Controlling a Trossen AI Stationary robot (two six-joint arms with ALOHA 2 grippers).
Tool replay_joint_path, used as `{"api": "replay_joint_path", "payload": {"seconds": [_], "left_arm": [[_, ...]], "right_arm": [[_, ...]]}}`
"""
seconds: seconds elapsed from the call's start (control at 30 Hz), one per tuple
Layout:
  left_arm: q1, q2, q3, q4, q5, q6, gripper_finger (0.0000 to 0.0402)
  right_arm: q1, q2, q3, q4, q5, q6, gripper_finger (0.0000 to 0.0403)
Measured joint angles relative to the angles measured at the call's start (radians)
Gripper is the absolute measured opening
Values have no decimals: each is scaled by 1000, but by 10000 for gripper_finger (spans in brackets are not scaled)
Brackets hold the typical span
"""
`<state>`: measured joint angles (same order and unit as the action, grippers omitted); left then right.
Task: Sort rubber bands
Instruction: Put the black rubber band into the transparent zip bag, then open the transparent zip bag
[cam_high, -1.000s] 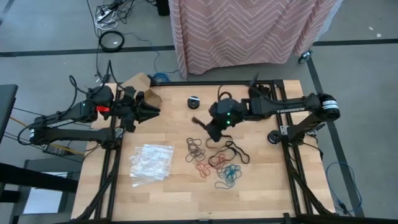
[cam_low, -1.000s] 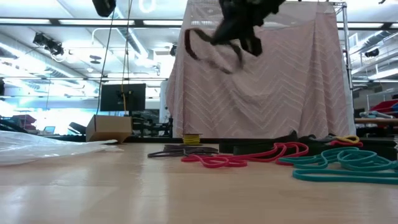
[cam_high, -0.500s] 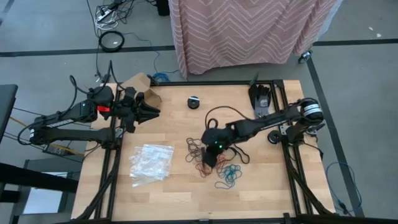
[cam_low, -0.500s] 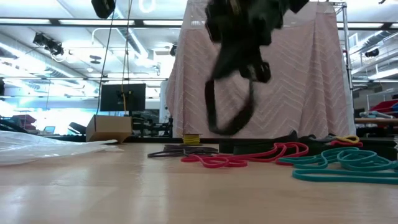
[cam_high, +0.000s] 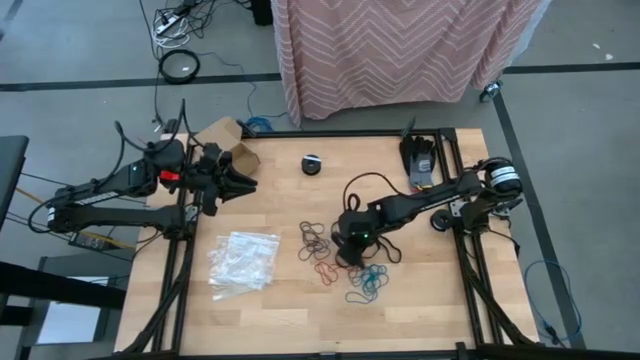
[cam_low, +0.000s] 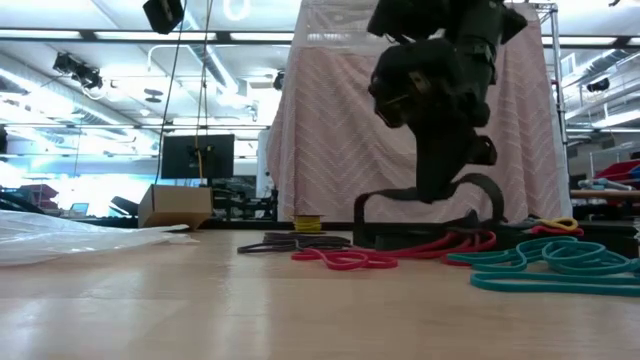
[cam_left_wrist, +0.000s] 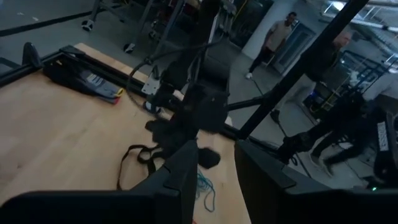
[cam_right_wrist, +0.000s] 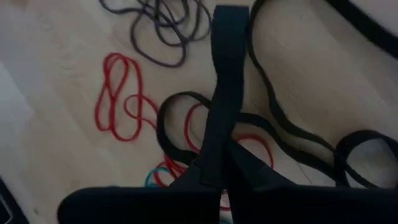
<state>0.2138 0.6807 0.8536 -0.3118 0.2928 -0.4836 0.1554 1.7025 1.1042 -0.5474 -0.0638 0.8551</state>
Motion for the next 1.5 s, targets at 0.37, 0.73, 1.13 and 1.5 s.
{"api": "replay_joint_path", "payload": {"seconds": [0.37,0.73,1.13,1.5], "left_arm": [[0,0,0,-61,-14,9,115],[-44,10,-22,-615,-60,-139,68],[-212,14,-290,-690,-88,-516,3],[-367,119,-366,-599,-79,-866,1]], "right_arm": [[-39,-122,0,90,28,-25,192],[-53,-132,-1,173,133,-101,219],[-163,-225,62,186,150,-229,88],[-296,-430,80,94,148,-386,9]]}}
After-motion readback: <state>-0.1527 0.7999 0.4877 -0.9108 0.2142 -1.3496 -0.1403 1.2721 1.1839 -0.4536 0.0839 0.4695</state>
